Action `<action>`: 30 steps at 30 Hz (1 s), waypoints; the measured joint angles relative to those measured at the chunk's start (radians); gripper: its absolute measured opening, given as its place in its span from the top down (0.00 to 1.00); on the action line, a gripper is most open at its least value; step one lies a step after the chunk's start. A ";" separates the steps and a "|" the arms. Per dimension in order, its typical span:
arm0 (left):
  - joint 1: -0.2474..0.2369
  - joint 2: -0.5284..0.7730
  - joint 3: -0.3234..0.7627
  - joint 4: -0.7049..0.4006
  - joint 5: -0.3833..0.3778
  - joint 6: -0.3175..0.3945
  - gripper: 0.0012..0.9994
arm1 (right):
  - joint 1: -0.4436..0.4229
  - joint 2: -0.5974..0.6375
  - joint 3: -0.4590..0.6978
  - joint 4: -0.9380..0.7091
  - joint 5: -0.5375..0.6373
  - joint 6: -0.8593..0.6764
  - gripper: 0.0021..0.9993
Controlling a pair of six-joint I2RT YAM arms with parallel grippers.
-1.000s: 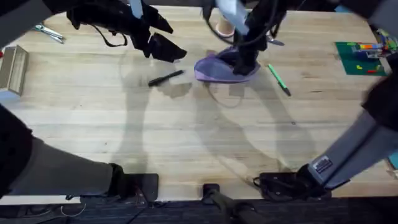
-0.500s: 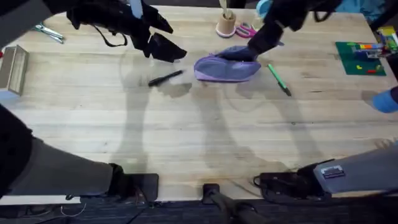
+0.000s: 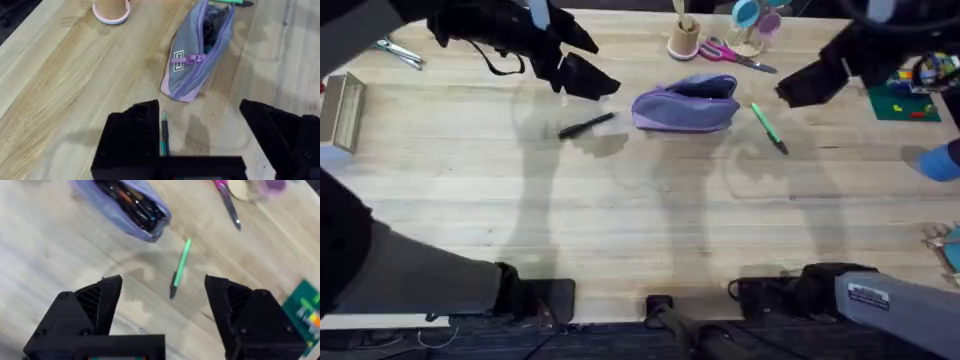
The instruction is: Unzip the bag, pick up the pens from the table one at a time and place them inside, then zip the bag closed.
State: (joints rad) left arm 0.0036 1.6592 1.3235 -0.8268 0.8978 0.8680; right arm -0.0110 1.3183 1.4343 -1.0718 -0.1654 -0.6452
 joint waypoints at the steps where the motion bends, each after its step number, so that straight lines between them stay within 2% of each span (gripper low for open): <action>1: 0.000 0.000 0.000 0.000 0.000 0.000 0.01 | -0.015 -0.008 -0.006 0.007 0.000 0.021 0.00; 7: 0.000 0.000 0.000 0.001 0.000 0.000 0.01 | -0.073 -0.012 -0.011 0.025 0.000 0.107 0.00; 22: 0.000 0.000 0.000 0.001 0.000 0.000 0.01 | -0.064 -0.008 -0.011 0.019 -0.004 0.134 0.01; 30: 0.000 0.000 0.000 0.001 0.000 0.000 0.01 | -0.078 0.110 -0.011 0.036 0.008 0.133 0.01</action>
State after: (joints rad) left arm 0.0036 1.6592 1.3235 -0.8261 0.8978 0.8680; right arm -0.0890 1.4286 1.4235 -1.0355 -0.1578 -0.5117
